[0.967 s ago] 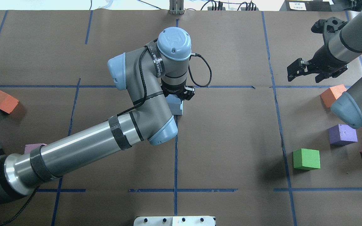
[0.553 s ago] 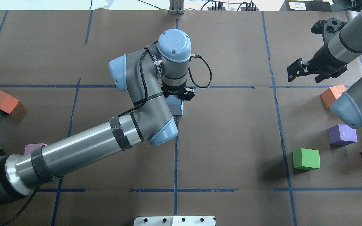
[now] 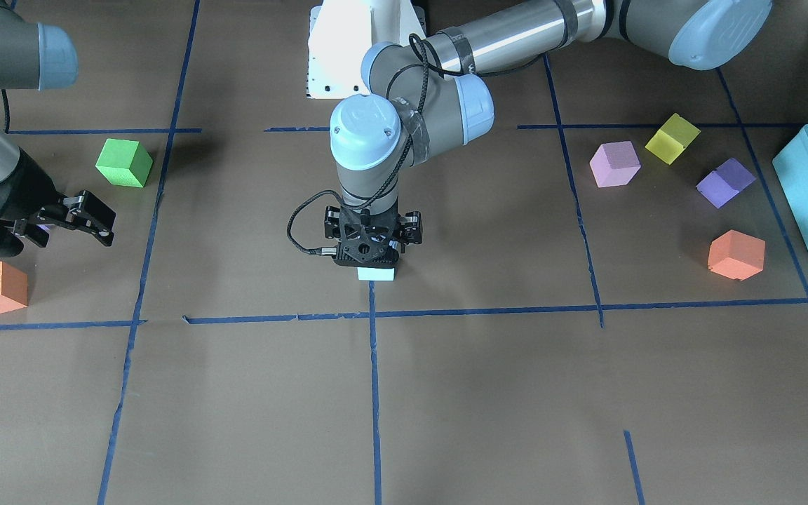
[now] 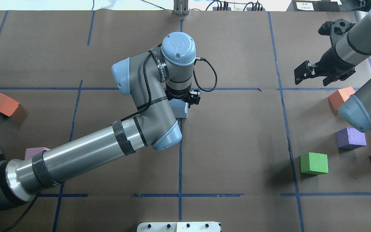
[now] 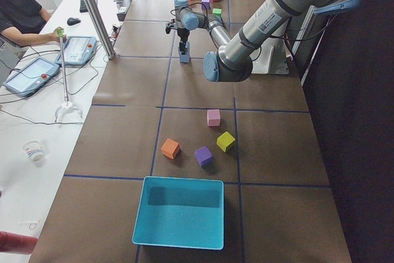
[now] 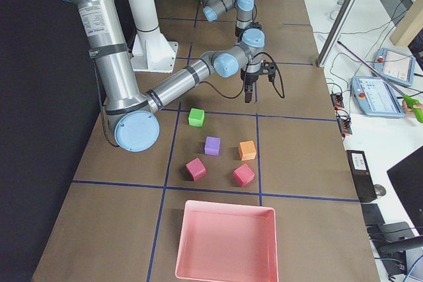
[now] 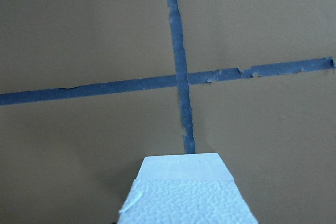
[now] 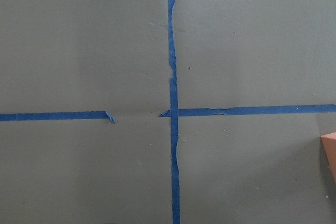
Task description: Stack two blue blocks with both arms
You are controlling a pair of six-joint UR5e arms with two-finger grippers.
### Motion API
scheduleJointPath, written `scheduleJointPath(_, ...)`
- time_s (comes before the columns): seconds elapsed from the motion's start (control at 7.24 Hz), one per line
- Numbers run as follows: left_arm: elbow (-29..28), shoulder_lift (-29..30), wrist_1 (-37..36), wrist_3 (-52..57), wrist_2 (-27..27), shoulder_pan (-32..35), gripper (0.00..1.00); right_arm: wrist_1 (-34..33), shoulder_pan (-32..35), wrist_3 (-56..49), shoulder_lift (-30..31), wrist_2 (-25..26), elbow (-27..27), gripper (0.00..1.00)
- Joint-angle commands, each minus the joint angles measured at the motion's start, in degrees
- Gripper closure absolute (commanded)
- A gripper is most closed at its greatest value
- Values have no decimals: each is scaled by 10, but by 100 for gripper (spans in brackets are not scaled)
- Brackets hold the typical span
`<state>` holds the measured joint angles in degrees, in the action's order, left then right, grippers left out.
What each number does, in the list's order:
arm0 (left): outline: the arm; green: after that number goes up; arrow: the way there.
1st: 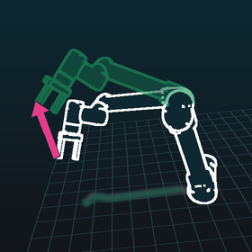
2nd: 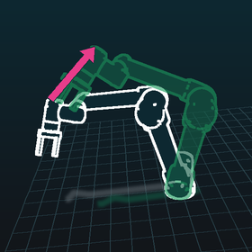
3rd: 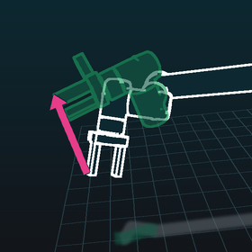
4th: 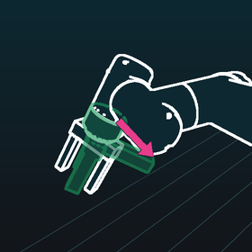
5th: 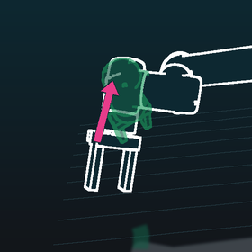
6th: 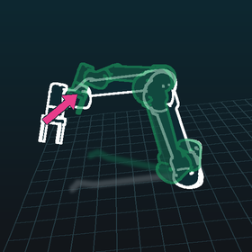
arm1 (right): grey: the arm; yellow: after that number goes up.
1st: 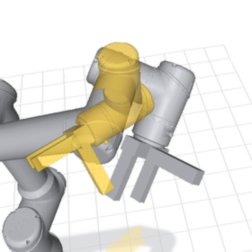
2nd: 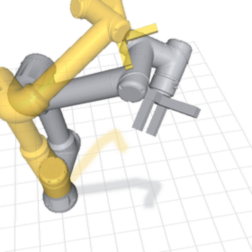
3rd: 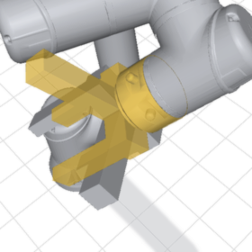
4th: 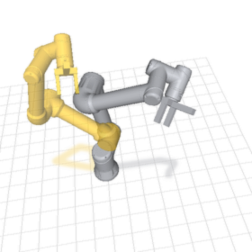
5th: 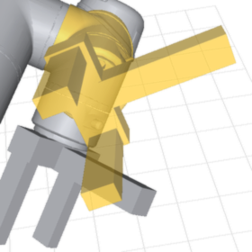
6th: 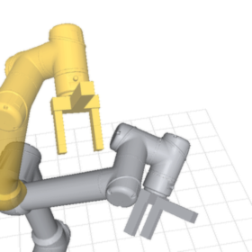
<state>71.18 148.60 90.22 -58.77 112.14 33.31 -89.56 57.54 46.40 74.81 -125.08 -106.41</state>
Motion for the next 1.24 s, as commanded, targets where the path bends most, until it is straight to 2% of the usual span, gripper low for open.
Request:
scheduleJointPath(0.0, 20, -1, -7, -1, 0, 1, 0, 0, -2, 0, 0, 1, 4, 0)
scheduleJointPath(0.14, 63, -5, -27, -3, 0, 5, 0, 0, -2, 0, 0, 1, 4, 0)
scheduleJointPath(0.41, 171, -7, -113, -5, -3, 28, 0, 0, -2, 0, 0, 1, 5, 0)
scheduleJointPath(0.69, 201, -15, -123, -5, -2, 40, 0, 0, -3, 0, 0, 1, 8, 0)
scheduleJointPath(0.83, 250, -51, -123, -3, 1, 58, 0, 0, -3, -1, 0, 1, 9, 0)
scheduleJointPath(0.97, 323, -124, -118, 9, 4, 82, 0, 0, -3, -3, 0, 1, 9, 0)
scheduleJointPath(1.11, 359, -172, -120, 61, 36, 118, 0, 0, 6, -19, 0, -1, 8, 0)
